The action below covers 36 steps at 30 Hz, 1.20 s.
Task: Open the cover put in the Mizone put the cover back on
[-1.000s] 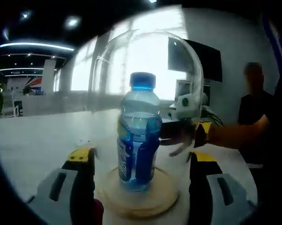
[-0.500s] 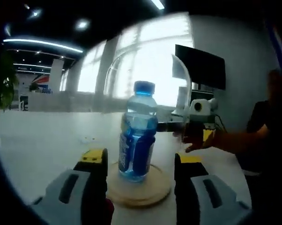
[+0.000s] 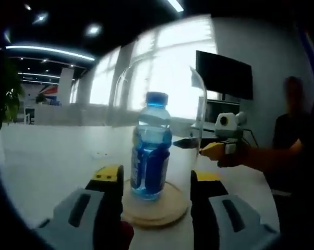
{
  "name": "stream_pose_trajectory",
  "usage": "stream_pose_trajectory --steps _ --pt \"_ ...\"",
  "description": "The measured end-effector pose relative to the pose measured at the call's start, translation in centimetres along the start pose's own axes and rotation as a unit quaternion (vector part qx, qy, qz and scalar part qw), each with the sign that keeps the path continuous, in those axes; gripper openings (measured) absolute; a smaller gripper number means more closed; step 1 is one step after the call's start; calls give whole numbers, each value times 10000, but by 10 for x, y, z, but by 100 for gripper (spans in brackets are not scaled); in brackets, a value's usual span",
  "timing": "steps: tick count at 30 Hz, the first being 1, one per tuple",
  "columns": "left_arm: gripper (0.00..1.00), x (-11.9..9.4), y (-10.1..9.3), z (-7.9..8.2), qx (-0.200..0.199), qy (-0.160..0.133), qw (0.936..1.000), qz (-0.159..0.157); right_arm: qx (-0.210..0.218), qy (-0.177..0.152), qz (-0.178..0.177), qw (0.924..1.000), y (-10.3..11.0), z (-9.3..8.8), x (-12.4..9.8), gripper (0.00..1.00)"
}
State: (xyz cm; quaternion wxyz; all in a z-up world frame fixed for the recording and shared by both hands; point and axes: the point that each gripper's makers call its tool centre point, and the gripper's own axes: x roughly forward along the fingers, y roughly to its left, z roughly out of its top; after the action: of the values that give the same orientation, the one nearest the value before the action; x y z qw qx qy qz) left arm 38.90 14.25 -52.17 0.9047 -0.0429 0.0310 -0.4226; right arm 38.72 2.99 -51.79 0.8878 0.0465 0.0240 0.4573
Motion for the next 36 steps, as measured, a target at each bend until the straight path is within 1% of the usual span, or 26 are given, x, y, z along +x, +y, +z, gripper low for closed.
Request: stream_pose_trajectory --steps 5,7,11,16,21,22,23,25,28,31,34,35,36 --pt "40 0 2 -1 105 48 9999 112 10 -6 -57 10000 6 -1 0 50" --pt "40 -1 4 -1 117 42 9998 144 -72 39 -94 9999 2 -3 3 50" --pt "38 -2 1 -2 134 29 9997 193 -247 139 -164 9995 5 -7 5 50" --pt "32 -4 2 -4 122 21 9995 280 -291 167 -185 9993 7 -9 6 47" --pt "27 -9 -10 -3 69 -52 9995 295 -364 151 -181 9991 14 -8 4 40" --pt "26 -9 -12 -3 57 -66 9995 293 -358 131 -148 9992 10 -8 3 39" --pt "26 -11 -15 -3 42 -85 9996 283 -363 130 -121 9992 11 -8 3 39" --pt "25 -14 -23 -3 8 -148 9997 187 -454 141 -99 9988 12 -9 0 37" --pt "24 -18 -33 -4 43 -215 9997 142 -516 145 -144 9985 11 -9 -5 33" --pt "24 -23 -36 -8 56 -219 9997 136 -443 42 -174 9989 11 -8 -14 31" --pt "23 -29 -40 -14 55 -190 9996 220 -378 -63 -192 9991 13 -6 -22 31" --pt "23 -31 -36 -15 49 -200 9995 239 -355 -88 -175 9992 14 -6 -24 31" --pt "22 -34 -37 -14 72 -237 9994 240 -372 -124 -149 9991 16 -7 -27 31"
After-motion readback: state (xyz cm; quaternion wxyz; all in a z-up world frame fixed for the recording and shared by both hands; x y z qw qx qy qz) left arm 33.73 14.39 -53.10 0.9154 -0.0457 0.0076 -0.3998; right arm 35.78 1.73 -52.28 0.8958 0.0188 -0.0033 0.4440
